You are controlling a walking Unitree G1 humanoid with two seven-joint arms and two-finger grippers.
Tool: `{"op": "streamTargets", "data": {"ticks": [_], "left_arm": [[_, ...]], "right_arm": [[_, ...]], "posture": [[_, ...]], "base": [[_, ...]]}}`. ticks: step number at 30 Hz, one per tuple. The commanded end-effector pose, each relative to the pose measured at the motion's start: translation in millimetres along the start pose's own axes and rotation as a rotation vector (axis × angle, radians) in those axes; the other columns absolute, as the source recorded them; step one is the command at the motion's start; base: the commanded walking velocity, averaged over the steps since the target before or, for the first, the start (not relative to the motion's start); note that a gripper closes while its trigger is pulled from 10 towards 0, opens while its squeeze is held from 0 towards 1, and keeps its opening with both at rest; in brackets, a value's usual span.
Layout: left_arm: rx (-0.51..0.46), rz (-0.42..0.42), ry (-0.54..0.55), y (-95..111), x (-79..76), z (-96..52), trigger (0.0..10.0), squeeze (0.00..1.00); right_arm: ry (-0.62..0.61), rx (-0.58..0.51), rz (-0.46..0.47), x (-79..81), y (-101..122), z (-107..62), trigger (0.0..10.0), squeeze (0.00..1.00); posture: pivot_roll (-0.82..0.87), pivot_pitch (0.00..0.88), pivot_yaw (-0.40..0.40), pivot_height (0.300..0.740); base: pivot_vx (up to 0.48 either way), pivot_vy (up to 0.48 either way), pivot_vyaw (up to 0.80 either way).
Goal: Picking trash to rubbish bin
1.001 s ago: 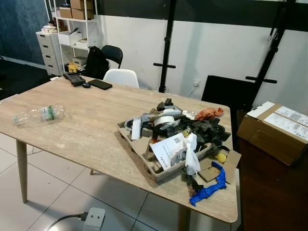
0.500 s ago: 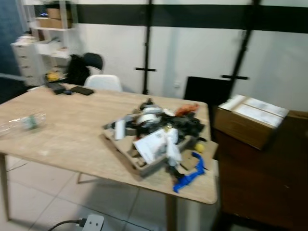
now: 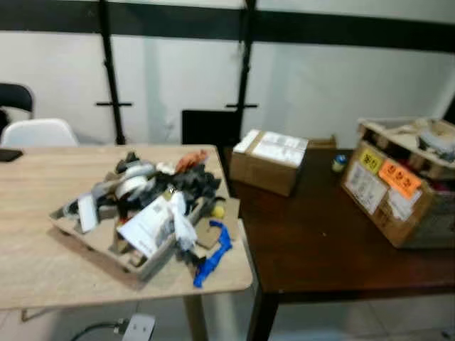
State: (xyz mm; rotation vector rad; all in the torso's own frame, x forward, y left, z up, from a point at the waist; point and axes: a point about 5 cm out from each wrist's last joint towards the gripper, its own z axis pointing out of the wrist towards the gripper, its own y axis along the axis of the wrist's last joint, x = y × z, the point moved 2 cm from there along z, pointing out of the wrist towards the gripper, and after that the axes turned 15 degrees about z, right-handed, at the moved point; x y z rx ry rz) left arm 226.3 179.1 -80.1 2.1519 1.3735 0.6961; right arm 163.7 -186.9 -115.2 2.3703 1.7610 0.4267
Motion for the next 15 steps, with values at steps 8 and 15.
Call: {"op": "streamTargets", "data": {"ticks": [8,15], "left_arm": [[0.004,0.002,0.010,-2.1,0.9,-0.7,10.0,0.00],[0.053,0.014,0.022,-12.2,1.9,-2.6,10.0,0.00]], "right_arm": [[0.036,-0.051,-0.033,8.4,9.9,0.0,10.0,0.00],[0.105,-0.101,-0.089,21.2,22.4,-0.9,10.0,0.00]], "posture": [[0.06,0.000,-0.021,0.740],[0.08,0.000,-0.027,0.740]], "base": [[0.000,0.000,-0.56],[0.000,0.000,0.00]]}}
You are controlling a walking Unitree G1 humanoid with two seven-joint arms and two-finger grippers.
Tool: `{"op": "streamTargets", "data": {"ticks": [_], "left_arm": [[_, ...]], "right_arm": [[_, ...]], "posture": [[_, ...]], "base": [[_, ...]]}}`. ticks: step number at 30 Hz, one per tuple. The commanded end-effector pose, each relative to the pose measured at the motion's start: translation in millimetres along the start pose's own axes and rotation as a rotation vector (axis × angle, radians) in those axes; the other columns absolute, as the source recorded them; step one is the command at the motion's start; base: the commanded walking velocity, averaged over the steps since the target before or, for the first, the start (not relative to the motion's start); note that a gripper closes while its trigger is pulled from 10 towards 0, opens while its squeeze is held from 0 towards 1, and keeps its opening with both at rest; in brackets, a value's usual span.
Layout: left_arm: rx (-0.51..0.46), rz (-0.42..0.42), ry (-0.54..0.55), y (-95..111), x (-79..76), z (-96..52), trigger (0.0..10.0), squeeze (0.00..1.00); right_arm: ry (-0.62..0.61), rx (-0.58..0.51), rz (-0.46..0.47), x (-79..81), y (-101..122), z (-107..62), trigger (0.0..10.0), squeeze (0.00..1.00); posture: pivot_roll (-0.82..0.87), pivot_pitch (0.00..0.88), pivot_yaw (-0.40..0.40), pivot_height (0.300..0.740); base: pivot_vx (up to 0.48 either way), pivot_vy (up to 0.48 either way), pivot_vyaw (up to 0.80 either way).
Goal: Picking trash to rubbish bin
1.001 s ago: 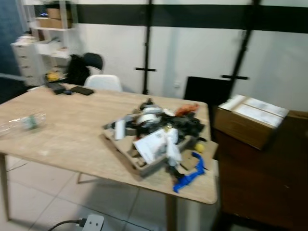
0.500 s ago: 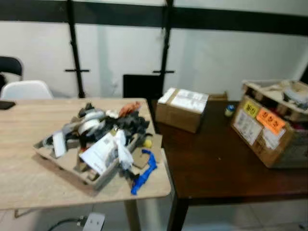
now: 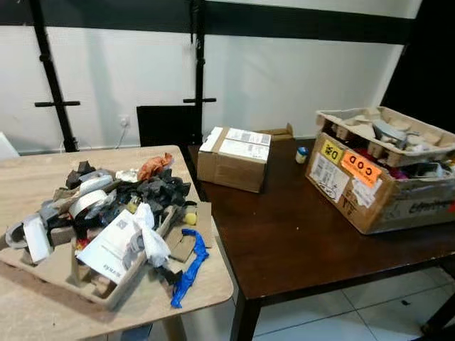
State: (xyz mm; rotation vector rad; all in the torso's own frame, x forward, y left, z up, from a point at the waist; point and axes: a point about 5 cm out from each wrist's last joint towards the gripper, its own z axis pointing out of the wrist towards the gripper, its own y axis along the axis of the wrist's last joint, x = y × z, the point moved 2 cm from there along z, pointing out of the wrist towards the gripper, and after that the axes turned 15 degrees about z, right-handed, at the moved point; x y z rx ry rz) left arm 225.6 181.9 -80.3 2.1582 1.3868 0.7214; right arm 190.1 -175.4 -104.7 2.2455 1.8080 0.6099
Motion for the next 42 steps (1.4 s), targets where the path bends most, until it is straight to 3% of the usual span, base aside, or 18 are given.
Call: {"op": "streamTargets", "data": {"ticks": [1,4,6,9,13,22,27,36,42], "left_arm": [[0.105,0.028,-0.004,-20.3,-0.5,-3.5,10.0,0.00],[0.240,0.089,-0.005,-43.6,1.1,-9.4,10.0,0.00],[0.252,0.097,0.002,-47.8,2.7,-11.1,10.0,0.00],[0.231,0.012,0.070,-52.6,15.9,-15.5,10.0,0.00],[0.203,-0.019,0.100,-51.6,23.4,-17.4,10.0,0.00],[0.131,0.012,0.090,-37.2,33.8,-16.0,10.0,0.00],[0.095,0.052,0.056,-13.8,28.0,-7.1,10.0,0.00],[0.071,0.090,0.002,-2.1,20.6,-2.6,10.0,0.00],[0.071,-0.013,0.018,-2.0,16.5,-1.2,10.0,0.00]], "right_arm": [[0.025,0.006,-0.065,3.8,-0.2,0.4,10.0,0.00],[0.051,0.022,-0.180,9.6,-0.4,1.0,10.0,0.00],[0.062,0.025,-0.202,11.8,-1.0,1.2,10.0,0.00],[0.101,0.007,-0.210,23.6,1.5,2.5,10.0,0.00],[0.128,0.009,-0.234,33.0,1.0,3.5,10.0,0.00],[0.120,-0.027,-0.087,42.9,10.1,4.8,10.0,0.00],[0.067,-0.042,0.042,26.6,6.0,3.6,10.0,0.00],[0.033,-0.067,0.108,15.2,5.7,2.2,10.0,0.00],[0.030,-0.072,0.102,12.5,7.8,1.5,10.0,0.00]], "posture": [[0.08,0.000,-0.032,0.740],[0.09,0.000,-0.041,0.740],[0.10,0.000,-0.053,0.740],[0.17,0.000,-0.101,0.740],[0.21,0.000,-0.121,0.740],[0.21,0.000,-0.080,0.740],[0.18,0.000,-0.031,0.740],[0.12,0.000,0.015,0.740],[0.10,0.000,0.004,0.740]], "base": [[0.000,0.000,0.00],[0.000,0.000,0.00],[0.000,0.000,0.00],[0.000,0.000,0.00],[0.000,0.000,0.00],[0.000,0.000,0.00],[0.000,0.000,0.00],[0.000,0.000,0.00],[0.000,-0.114,0.00]]}}
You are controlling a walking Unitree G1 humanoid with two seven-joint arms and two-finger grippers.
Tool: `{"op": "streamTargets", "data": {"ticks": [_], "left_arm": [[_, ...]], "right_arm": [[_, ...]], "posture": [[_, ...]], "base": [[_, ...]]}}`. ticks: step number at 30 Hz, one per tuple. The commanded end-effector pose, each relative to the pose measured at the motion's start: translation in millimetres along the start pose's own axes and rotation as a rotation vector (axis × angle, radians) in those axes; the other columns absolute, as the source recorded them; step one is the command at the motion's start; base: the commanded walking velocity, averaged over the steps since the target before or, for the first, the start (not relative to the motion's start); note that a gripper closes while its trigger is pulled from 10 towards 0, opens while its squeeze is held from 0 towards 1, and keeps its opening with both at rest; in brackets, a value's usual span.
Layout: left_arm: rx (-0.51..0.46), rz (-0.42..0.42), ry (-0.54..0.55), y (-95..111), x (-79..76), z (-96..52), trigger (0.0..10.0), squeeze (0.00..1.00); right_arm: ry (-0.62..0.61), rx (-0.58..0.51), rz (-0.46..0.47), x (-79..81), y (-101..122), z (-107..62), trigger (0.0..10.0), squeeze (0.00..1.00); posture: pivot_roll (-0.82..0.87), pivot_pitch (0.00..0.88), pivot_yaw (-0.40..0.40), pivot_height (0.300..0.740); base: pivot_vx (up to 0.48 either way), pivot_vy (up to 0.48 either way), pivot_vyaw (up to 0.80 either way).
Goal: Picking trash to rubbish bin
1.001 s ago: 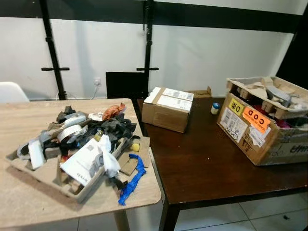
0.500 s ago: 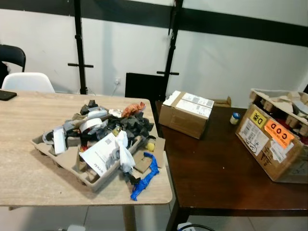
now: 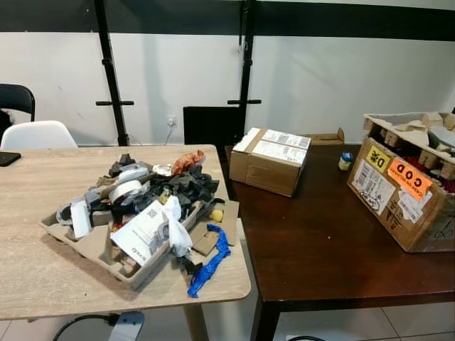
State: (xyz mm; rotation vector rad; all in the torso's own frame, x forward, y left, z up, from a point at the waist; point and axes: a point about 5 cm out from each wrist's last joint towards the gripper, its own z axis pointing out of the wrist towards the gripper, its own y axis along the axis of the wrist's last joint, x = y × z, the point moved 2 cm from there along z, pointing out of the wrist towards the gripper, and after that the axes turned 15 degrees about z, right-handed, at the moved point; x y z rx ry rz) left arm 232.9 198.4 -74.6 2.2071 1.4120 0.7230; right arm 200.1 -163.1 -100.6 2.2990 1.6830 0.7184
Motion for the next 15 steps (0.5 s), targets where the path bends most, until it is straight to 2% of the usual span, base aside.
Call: {"op": "streamTargets", "data": {"ticks": [1,15], "left_arm": [[0.025,-0.034,-0.002,-5.1,-3.6,0.3,10.0,0.00],[0.024,-0.091,0.011,-10.1,-8.8,-0.2,10.0,0.00]], "right_arm": [[-0.005,-0.009,0.006,-1.7,1.4,-0.5,10.0,0.00],[0.004,-0.011,-0.041,0.2,9.6,-0.3,10.0,0.00]], "posture": [[0.10,0.000,0.001,0.740],[0.10,0.000,-0.030,0.740]], "base": [[0.000,-0.368,0.00],[0.000,-0.367,0.00]]}}
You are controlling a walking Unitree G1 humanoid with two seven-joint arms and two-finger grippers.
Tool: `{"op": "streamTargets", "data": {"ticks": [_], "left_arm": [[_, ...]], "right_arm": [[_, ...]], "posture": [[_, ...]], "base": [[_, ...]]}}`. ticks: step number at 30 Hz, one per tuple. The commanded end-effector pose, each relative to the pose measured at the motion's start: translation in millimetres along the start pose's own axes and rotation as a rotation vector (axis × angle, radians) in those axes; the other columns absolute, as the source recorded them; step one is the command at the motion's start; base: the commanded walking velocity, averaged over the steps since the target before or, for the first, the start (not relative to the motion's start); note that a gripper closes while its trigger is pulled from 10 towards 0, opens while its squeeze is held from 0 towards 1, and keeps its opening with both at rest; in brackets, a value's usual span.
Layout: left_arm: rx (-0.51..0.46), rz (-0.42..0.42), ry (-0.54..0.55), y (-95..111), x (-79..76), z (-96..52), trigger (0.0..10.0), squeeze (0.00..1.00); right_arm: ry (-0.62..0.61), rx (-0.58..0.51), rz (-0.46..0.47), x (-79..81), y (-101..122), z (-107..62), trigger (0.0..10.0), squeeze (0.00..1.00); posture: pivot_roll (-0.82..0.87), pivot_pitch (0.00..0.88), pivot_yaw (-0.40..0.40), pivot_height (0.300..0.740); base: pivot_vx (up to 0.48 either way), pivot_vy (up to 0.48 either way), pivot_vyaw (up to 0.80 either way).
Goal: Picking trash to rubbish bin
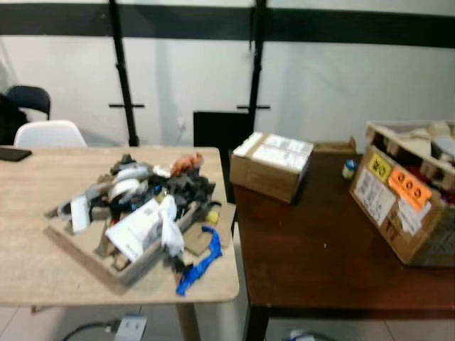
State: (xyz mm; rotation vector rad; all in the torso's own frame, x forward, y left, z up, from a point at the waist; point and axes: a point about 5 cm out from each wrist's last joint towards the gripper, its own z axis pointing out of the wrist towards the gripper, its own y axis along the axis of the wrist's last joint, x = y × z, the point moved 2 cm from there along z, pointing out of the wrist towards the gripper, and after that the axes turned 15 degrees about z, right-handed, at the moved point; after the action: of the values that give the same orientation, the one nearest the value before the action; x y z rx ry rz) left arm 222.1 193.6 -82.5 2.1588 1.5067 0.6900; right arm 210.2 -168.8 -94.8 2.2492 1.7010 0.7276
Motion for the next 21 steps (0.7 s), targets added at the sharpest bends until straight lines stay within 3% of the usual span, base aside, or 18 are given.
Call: {"op": "streamTargets", "data": {"ticks": [1,6,10,15,21], "left_arm": [[0.000,-0.016,0.006,-0.1,1.2,0.0,10.0,0.00],[-0.007,-0.090,0.025,0.5,5.0,-0.3,10.0,0.00],[-0.017,-0.102,0.015,3.4,5.0,0.0,10.0,0.00],[-0.032,-0.084,0.018,6.1,5.3,0.1,10.0,0.00],[-0.019,-0.013,0.014,4.7,4.7,0.2,10.0,0.00]], "right_arm": [[0.004,0.012,-0.007,1.9,-3.2,0.3,10.0,0.00],[0.006,0.014,-0.010,1.8,-3.9,0.3,10.0,0.00],[0.006,0.016,-0.010,1.7,-4.8,0.3,10.0,0.00],[0.006,0.018,-0.008,1.4,-5.2,0.2,10.0,0.00],[0.006,0.017,-0.008,1.5,-4.7,0.2,10.0,0.00]], "posture": [[0.10,0.000,-0.030,0.740],[0.10,0.001,-0.030,0.740],[0.10,0.001,-0.029,0.740],[0.10,0.000,-0.028,0.740],[0.10,0.000,-0.029,0.740]], "base": [[0.000,-0.371,0.00],[0.000,-0.148,0.00],[0.000,0.480,0.00],[0.000,0.480,0.00],[0.000,0.000,0.00]]}}
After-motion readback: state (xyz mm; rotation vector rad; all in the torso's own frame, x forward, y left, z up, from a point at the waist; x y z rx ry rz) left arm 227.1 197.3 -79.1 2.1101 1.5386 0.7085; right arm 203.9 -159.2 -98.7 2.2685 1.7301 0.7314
